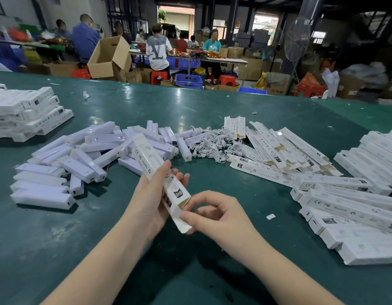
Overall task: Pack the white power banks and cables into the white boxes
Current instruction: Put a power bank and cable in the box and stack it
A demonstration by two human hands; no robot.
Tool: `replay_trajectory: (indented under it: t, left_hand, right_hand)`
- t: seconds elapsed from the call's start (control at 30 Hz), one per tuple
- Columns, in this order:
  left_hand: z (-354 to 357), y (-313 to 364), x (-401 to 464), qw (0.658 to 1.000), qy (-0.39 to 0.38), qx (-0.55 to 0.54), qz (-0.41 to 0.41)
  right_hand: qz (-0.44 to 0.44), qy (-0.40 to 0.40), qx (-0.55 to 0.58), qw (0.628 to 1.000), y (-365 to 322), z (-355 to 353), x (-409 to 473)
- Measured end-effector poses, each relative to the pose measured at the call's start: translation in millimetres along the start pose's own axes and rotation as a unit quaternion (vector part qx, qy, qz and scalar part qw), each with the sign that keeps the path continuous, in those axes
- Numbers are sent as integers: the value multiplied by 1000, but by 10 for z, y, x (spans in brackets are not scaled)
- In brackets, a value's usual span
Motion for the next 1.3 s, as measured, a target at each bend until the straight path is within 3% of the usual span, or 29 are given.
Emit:
replay_trajectory:
  t: [0.2,0.4,0.67,0.8,0.97,1.13,1.3]
  left_hand:
    - [-58,-101,-27,996,26,-69,-50]
    - [-125,-76,0,993,36,-105,-39]
    - [-119,-66,11,995,39,-85,-38]
    - [-73,-98,-11,998,40,-35,-44]
    - [-38,-114,-18,997,37,-35,-53]
    - [-18,-129,-11,993,23,-82,-77]
    - [45,-137,-24,995,-6,-60,-77]
  right_hand:
    - [-68,-16,-113,991,-59,142,-27]
    - [-71,-28,-119,990,-60,194,-43]
    - [-76,-2,-132,988,-35,84,1]
    - [-51,-45,-131,989,36,147,-31]
    - [-85,-56,-197,975,3,127,-5]
    - [-66,-89,-85,990,11,192,-40]
    - [-82,-38,-4,996,-8,146,-16]
Point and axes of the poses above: each hand's wrist, its own x-axis towards the middle knuckle, its own z-axis out of the palm, y = z × x, the point moved 8 cm from there along x, towards the middle knuckle, and after that the axes turned 11 degrees about -z, right-handed, at the moved point
